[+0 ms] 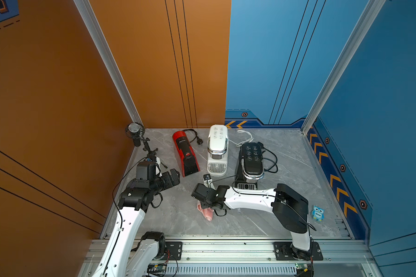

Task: Wipe the surface of a coffee machine
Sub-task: Place the cleaning item at the center of the board.

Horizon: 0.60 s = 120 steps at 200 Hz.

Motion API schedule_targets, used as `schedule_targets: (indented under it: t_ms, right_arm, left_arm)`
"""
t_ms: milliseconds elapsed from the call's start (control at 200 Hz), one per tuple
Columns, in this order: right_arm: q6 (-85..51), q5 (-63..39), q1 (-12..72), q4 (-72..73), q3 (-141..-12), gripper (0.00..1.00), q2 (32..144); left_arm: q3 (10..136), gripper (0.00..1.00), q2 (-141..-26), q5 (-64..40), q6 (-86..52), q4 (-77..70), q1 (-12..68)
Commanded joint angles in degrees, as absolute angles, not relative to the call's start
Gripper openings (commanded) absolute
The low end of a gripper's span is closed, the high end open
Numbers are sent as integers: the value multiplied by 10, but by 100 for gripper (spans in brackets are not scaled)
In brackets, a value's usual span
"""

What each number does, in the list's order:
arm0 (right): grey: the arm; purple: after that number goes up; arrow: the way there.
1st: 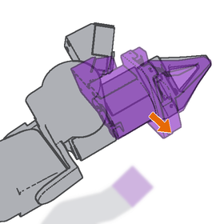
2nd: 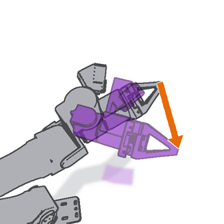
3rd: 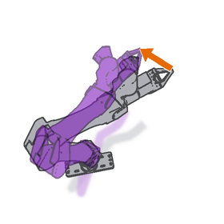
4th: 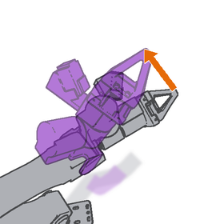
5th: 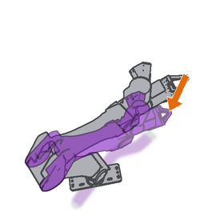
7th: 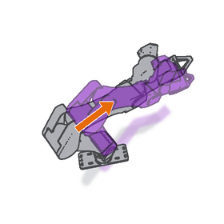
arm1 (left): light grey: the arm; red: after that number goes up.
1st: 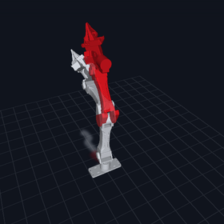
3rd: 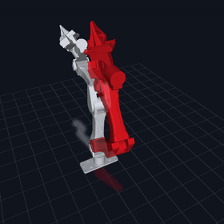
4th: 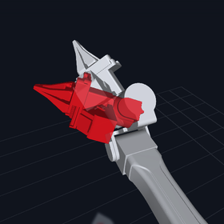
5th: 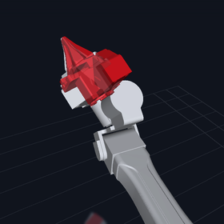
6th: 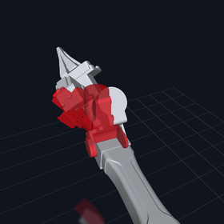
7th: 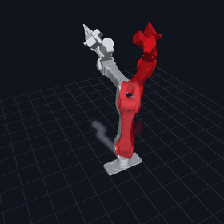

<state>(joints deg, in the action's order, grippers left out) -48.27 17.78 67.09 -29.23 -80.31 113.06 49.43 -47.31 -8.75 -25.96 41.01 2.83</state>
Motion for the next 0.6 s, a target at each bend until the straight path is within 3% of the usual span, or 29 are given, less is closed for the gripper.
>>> schedule_targets:
  t_ms: [0, 310, 595]
  right_arm:
    - [-470, 172, 670, -349, -821, 75, 1103]
    - [-464, 187, 674, -400, -814, 89, 1043]
    - [-441, 204, 668, -434, -835, 92, 999]
  left_arm:
    - [489, 99, -460, -105, -256, 420, 21]
    - [490, 98, -462, -119, -256, 420, 20]
    - [495, 99, -459, -132, -252, 419, 22]
